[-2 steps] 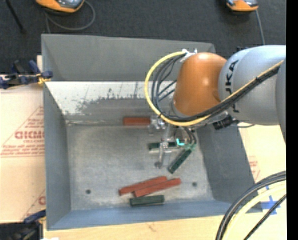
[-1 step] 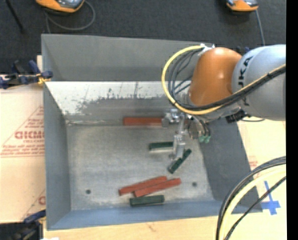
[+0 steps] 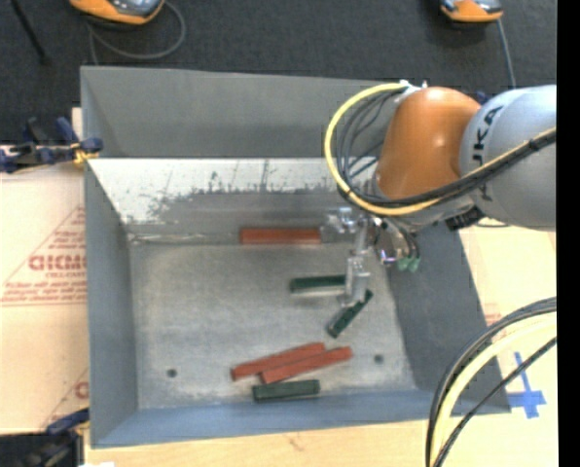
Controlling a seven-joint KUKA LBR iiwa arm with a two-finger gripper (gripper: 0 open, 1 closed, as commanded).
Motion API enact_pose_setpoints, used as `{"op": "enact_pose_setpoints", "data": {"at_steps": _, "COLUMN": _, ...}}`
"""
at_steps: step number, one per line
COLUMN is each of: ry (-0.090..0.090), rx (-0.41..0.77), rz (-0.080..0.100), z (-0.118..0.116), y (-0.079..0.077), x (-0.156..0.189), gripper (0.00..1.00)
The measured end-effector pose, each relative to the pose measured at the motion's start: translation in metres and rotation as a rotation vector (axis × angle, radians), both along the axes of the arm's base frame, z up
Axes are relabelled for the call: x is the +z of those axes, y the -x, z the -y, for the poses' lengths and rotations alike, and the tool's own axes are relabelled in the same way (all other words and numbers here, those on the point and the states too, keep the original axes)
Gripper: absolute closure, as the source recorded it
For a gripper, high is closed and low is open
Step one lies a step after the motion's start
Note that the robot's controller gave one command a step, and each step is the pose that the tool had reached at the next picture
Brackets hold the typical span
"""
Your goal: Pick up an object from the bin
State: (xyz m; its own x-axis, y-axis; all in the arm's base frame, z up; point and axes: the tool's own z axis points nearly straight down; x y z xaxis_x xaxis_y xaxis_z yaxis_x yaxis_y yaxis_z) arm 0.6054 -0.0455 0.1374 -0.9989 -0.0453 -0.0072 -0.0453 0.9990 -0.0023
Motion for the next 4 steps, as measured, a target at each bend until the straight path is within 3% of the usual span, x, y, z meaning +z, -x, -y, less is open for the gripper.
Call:
{"op": "enact_pose_setpoints", "data": {"at_steps": 1, "ry": -0.003, "rx": -0.008, "rz": -0.006, "z": 0.0, "y": 0.001, "x": -0.035, "gripper": 0.0}}
{"op": "enact_pose_setpoints", "data": {"at_steps": 2, "ry": -0.004, "rx": -0.06, "rz": -0.006, "z": 0.002, "y": 0.011, "x": -0.068, "gripper": 0.0}}
{"op": "enact_pose_setpoints", "data": {"at_steps": 3, "ry": -0.003, "rx": -0.06, "rz": -0.001, "z": 0.002, "y": 0.01, "x": -0.066, "gripper": 0.0}}
{"op": "enact_pose_setpoints", "data": {"at_steps": 4, "ry": -0.003, "rx": -0.06, "rz": -0.002, "z": 0.002, "y": 0.01, "x": -0.066, "gripper": 1.0}}
